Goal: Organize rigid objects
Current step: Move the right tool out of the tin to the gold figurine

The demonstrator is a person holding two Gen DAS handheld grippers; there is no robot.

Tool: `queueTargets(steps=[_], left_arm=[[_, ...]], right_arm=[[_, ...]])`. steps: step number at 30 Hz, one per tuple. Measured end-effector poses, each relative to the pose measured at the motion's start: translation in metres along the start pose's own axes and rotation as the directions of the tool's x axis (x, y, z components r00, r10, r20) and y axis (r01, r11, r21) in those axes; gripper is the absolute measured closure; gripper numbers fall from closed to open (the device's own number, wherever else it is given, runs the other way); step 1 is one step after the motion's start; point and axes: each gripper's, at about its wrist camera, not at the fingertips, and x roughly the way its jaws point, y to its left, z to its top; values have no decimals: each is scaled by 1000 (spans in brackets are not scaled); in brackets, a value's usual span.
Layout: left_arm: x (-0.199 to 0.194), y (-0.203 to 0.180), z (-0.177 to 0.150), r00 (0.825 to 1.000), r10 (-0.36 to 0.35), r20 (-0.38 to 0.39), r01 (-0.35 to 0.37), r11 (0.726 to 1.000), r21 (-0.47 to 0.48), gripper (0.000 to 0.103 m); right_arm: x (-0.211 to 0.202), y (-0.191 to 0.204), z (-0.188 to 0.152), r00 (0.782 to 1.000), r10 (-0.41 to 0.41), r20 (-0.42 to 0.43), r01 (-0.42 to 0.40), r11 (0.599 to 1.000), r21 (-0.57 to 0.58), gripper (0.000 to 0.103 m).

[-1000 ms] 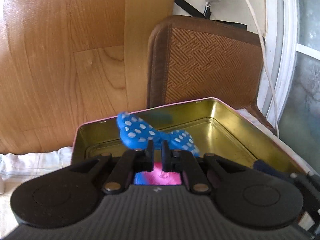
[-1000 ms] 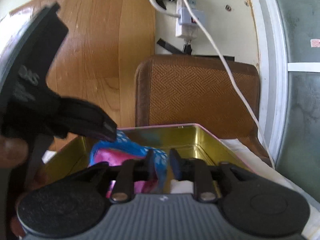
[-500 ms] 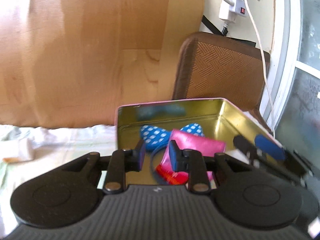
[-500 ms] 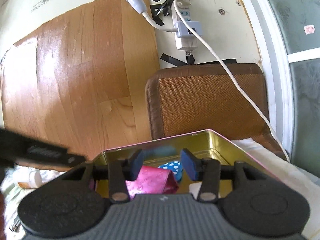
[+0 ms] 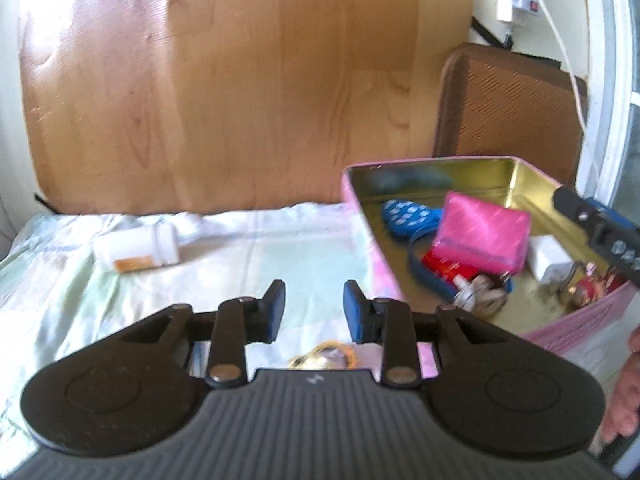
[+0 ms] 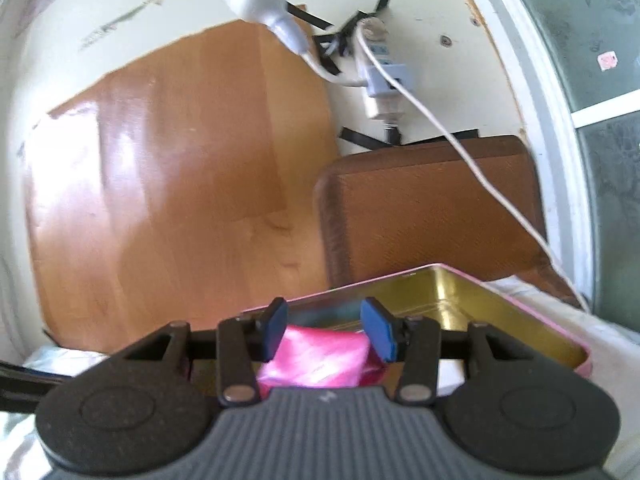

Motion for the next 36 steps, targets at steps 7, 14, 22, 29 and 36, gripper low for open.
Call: queueTargets(steps=[7, 14, 22, 29, 36], left_arm=[[7, 25, -23, 999, 31, -32, -32, 999, -32, 65], [12, 48, -39, 997, 62, -50, -65, 996, -64, 65], [21, 90, -54, 993, 103, -64, -111, 987, -120, 64], [33, 138, -70, 996, 50, -70, -68, 953, -294, 64], [25, 130, -69, 1000, 12, 2, -11, 965, -261, 61]], right_arm=[[-46, 23, -19, 996, 91, -8, -91, 995, -45, 60], [-66, 62, -33, 982, 185, -42, -189, 970, -151, 60], [-66, 109, -52, 941, 297, -161, -331, 909, -254, 61], [-41, 158, -71, 914, 250, -320, -375, 821, -431, 71], [-1, 190, -85, 924, 114, -366, -326, 736, -593, 68]])
